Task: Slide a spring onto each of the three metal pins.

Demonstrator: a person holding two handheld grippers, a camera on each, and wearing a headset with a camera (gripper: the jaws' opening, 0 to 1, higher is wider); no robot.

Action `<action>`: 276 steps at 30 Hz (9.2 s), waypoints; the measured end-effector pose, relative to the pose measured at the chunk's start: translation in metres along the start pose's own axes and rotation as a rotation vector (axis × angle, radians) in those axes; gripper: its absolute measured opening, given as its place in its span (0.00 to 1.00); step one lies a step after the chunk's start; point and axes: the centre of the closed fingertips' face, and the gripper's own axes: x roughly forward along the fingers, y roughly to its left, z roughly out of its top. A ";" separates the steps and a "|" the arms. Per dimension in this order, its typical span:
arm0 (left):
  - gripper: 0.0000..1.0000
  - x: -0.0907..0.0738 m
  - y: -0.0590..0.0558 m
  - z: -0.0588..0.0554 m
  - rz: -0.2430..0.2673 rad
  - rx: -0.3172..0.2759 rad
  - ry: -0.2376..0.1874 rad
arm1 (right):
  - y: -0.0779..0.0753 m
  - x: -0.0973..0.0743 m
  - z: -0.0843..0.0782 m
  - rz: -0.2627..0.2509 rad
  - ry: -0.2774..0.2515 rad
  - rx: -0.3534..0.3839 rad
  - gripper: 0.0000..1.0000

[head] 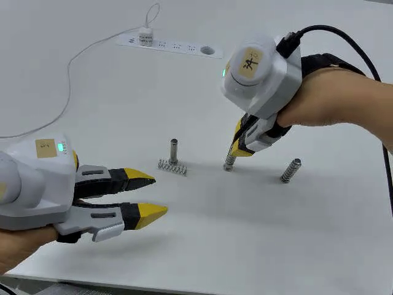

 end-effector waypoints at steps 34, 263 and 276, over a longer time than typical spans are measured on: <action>0.32 0.000 -0.001 -0.001 0.001 0.002 0.003 | 0.001 0.000 0.010 -0.026 -0.036 -0.014 0.19; 0.40 -0.003 0.008 -0.012 0.045 0.002 0.024 | 0.007 -0.007 0.103 0.033 -0.150 -0.139 0.12; 0.39 -0.003 0.008 -0.013 0.044 -0.001 0.027 | 0.012 0.010 0.101 0.062 -0.112 -0.128 0.12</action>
